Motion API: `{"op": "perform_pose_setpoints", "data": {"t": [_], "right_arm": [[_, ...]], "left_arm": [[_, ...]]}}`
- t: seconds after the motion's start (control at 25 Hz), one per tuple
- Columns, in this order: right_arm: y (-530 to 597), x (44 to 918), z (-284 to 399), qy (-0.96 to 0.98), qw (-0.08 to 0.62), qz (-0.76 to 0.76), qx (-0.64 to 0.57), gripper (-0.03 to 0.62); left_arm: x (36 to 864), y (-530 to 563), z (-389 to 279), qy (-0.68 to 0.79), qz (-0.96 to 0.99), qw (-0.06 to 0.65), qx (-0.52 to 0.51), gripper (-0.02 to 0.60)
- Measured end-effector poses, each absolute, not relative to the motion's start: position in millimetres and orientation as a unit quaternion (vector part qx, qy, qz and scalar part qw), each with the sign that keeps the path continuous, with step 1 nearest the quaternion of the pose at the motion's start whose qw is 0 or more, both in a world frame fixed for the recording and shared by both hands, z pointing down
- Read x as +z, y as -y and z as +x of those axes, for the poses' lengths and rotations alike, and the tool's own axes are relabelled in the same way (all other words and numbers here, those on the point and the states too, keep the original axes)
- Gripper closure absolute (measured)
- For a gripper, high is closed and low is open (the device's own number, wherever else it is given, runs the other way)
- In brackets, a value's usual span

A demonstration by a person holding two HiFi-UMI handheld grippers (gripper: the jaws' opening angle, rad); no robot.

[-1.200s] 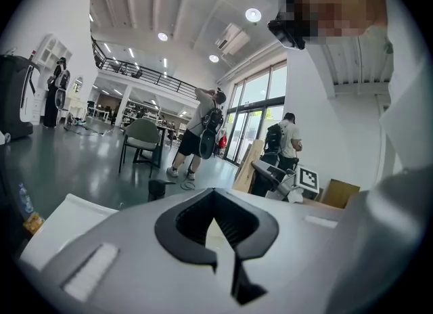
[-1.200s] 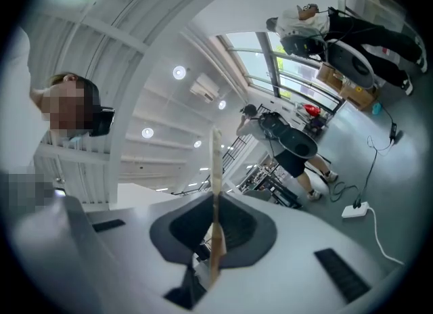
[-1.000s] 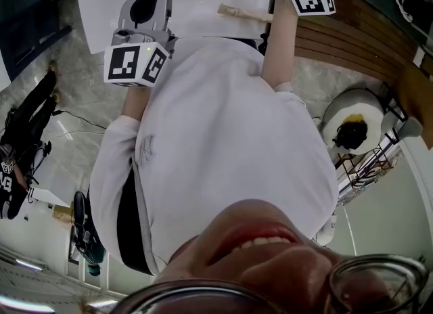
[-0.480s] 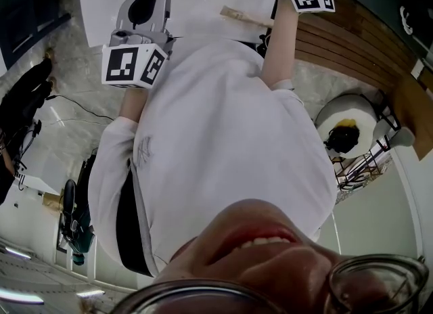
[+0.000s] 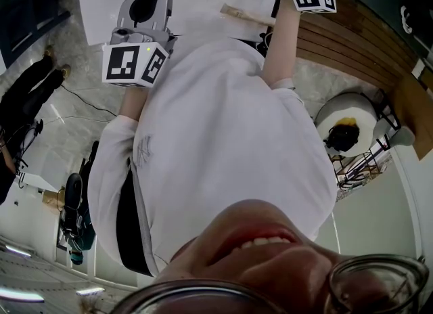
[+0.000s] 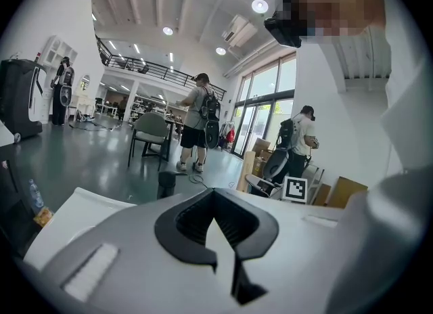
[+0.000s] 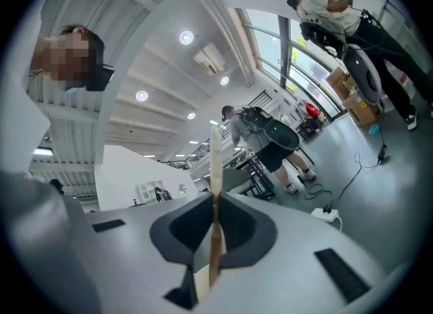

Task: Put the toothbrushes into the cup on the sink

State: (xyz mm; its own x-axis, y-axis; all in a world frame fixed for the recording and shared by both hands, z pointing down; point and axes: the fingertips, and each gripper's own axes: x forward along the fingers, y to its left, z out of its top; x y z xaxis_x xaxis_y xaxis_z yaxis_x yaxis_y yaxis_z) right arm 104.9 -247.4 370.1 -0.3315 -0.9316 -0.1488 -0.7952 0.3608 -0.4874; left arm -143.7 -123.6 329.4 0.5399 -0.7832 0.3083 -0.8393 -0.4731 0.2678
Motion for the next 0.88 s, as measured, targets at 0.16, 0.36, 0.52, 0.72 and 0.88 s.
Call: {"op": "perform_pose_setpoints", "data": {"t": [0.16,0.36,0.52,0.72,0.88], "right_arm": [[251.0,377.3,107.5,-0.794,0.201,-0.549,-0.166,0.569],[251.5,378.4,103.3,-0.803,0.177,-0.550,-0.147,0.569],[250.5,379.1,97.4,-0.812,0.158,-0.544,-0.137,0.569],[254.0,384.4,84.5,-0.824,0.126,-0.539,-0.125,0.569],[249.7,392.2,84.7,-0.823,0.114,-0.543,-0.123,0.568]], "left_arm": [[330.1,120.8,-145.0,0.476,0.854,0.195,0.073,0.580],[327.3,121.7,-150.3,0.482,0.852,0.190,0.071,0.580],[323.3,120.6,-149.7,0.483,0.853,0.185,0.071,0.580],[320.7,121.2,-149.9,0.483,0.854,0.179,0.069,0.580],[321.2,119.7,-148.0,0.476,0.859,0.177,0.065,0.580]]}}
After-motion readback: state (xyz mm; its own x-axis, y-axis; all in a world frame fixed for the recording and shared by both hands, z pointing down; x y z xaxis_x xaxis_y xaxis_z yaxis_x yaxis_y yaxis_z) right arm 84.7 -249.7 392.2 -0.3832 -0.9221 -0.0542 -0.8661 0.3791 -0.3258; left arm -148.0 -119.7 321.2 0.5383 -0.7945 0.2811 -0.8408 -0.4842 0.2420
